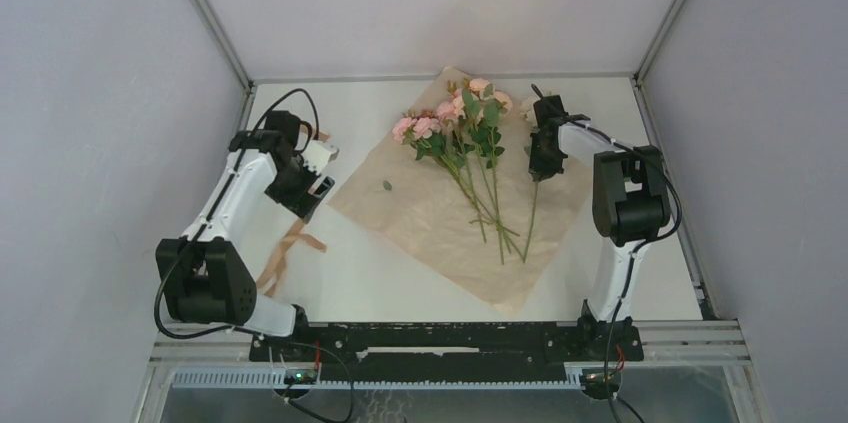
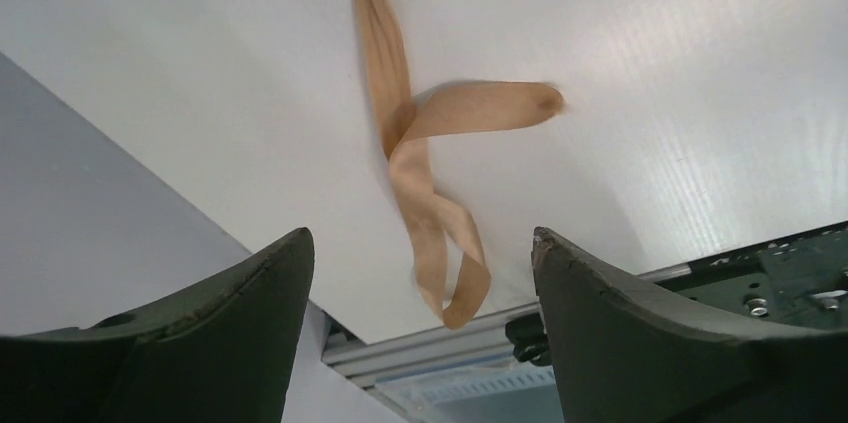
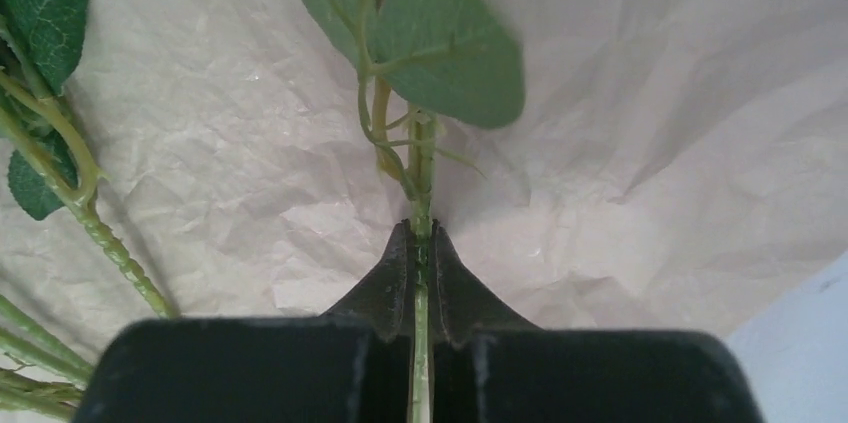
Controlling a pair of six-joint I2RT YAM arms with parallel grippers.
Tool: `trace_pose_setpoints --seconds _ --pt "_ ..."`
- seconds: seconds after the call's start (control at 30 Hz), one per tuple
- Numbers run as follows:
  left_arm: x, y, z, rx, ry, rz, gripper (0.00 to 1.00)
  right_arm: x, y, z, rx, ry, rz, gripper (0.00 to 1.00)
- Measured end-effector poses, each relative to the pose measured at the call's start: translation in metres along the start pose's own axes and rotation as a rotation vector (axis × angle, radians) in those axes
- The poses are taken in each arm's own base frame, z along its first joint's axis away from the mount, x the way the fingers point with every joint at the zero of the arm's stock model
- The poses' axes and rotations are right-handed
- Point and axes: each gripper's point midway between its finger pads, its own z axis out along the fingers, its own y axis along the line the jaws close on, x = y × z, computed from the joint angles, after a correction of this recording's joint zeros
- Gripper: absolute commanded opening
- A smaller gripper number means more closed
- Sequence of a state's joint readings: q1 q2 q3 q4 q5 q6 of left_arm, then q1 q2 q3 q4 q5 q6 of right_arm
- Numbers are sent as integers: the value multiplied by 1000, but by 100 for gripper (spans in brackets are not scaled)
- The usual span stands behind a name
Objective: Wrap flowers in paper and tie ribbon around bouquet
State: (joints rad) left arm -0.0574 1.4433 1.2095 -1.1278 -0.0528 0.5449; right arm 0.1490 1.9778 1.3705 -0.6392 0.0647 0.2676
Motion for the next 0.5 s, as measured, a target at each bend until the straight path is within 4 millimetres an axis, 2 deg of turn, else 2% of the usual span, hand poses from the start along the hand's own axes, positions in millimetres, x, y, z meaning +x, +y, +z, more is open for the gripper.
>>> trace_pose_setpoints --seconds 0.17,0.27,0.33,0.5 --pt "-16 -10 4 70 -48 -19 84 -2 2 -5 40 -20 -56 0" --pt "-20 -16 10 109 -51 -30 85 -5 17 -17 36 -61 -109 0" --pt "-22 -19 10 127 -60 -38 86 -10 37 -32 13 -116 -160 0" --pt "-26 -23 6 146 -92 -46 87 -30 102 -71 -111 -275 -254 0"
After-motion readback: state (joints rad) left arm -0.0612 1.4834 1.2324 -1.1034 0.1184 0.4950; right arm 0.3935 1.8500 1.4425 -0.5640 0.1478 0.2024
